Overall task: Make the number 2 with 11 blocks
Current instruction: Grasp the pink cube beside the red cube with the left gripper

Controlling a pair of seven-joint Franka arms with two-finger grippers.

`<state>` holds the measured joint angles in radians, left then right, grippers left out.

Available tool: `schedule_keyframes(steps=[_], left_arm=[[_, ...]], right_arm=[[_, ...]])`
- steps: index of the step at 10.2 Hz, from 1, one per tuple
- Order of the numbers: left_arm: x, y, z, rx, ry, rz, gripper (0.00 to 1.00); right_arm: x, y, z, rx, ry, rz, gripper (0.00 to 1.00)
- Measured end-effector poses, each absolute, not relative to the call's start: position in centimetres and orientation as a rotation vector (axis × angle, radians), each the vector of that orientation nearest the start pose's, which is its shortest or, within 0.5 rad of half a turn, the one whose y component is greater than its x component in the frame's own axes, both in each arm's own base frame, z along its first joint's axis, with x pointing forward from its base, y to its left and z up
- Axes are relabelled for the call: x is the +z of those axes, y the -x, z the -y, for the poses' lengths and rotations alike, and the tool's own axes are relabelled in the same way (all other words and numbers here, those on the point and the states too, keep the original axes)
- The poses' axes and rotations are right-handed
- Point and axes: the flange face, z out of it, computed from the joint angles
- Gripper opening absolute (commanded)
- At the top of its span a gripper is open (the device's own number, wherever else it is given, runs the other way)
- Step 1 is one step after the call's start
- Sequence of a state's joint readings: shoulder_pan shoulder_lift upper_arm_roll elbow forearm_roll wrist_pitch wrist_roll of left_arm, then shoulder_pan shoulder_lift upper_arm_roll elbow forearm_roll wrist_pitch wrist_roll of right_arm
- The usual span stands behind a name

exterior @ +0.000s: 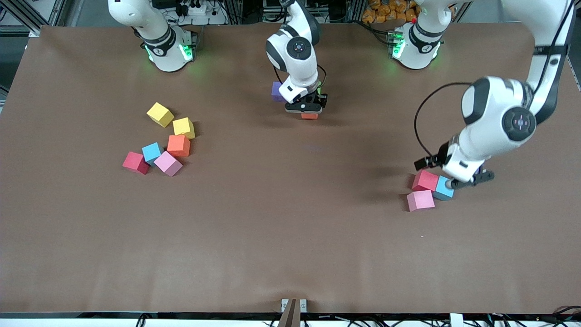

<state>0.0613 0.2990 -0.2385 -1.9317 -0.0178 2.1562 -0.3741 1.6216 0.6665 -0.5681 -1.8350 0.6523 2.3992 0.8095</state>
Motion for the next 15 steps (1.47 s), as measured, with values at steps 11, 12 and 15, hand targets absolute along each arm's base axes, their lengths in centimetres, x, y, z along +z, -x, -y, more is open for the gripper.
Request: schedule_keyframes(steps=[11, 12, 15], left_arm=[[25.9, -66.9, 8.2, 0.123, 3.122, 0.039, 1.00], [25.4, -67.2, 8.3, 0.115, 3.125, 0.046, 1.00], [24.5, -67.4, 8.6, 0.098, 3.150, 0.076, 1.00]], right_arm=[[19.4, -28.2, -59.2, 0.115, 3.147, -0.116, 0.02], [19.4, -28.1, -59.3, 0.117, 3.146, -0.131, 0.02], [19.4, -27.8, -59.5, 0.122, 3.143, -0.155, 0.01]])
